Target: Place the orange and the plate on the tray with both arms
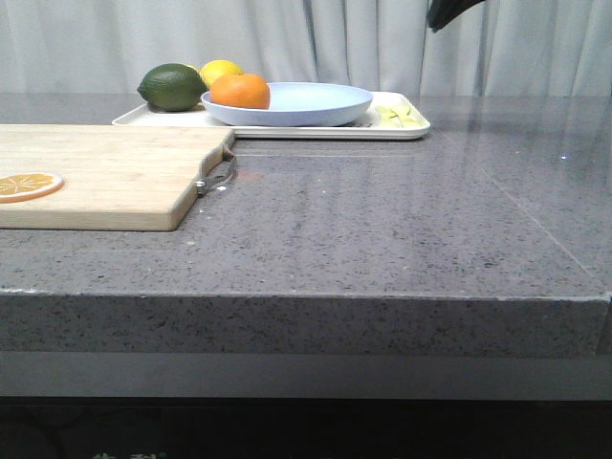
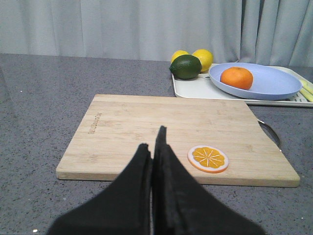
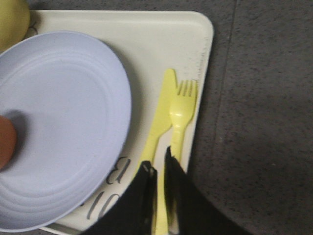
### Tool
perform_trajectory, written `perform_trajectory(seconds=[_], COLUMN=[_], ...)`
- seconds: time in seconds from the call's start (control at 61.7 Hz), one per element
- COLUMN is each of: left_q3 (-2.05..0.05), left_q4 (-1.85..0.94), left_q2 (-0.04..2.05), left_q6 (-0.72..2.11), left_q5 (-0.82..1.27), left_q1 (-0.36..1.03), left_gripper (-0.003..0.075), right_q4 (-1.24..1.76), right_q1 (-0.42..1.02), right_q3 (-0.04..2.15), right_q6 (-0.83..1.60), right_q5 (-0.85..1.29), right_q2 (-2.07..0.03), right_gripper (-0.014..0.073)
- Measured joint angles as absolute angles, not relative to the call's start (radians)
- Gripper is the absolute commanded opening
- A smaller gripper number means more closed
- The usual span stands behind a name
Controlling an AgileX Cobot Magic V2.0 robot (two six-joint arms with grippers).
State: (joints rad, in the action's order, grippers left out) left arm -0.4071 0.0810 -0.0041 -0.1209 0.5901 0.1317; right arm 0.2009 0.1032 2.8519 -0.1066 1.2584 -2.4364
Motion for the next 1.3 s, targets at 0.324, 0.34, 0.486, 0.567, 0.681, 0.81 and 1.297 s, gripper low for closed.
perform_trajectory(seconds=[0.324, 0.34, 0.486, 0.567, 0.681, 0.81, 1.297], left_q3=[-0.407, -0.407, -0.407, -0.407, -0.407, -0.407, -0.407], left_q4=[0.081, 0.081, 0.081, 0.081, 0.081, 0.081, 0.081], left_q2=[-0.004, -0.004, -0.004, -0.004, -0.004, -0.004, -0.004], left_q6=[-0.121, -0.121, -0.121, -0.121, -0.121, -0.121, -0.121], left_q5=[0.59, 0.59, 0.59, 0.588, 0.588, 0.588, 0.588], left_q1=[0.132, 0.132, 0.132, 0.132, 0.132, 0.132, 0.132], left_gripper=[-0.0018, -0.0018, -0.0018, -0.0018, -0.0018, -0.0018, -0.0018], right_q4=[0.143, 0.139, 0.082, 0.016, -0.029, -0.043, -0.025], right_q1=[0.103, 0.103, 0.103, 0.101, 0.063, -0.022, -0.095], right_q3=[2.745, 2.729, 2.467, 2.297, 2.046, 1.776, 0.829], right_q6=[-0.079, -0.08, -0.049, -0.031, 0.0, 0.0, 0.014], right_q5=[1.268, 1.268, 1.268, 1.268, 1.266, 1.264, 0.8], right_q2=[-2.26, -2.243, -2.043, -1.919, -1.769, -1.628, -0.934], right_gripper=[-0.0067, -0.0067, -0.0067, -0.0067, -0.0067, -0.0067, -0.0067])
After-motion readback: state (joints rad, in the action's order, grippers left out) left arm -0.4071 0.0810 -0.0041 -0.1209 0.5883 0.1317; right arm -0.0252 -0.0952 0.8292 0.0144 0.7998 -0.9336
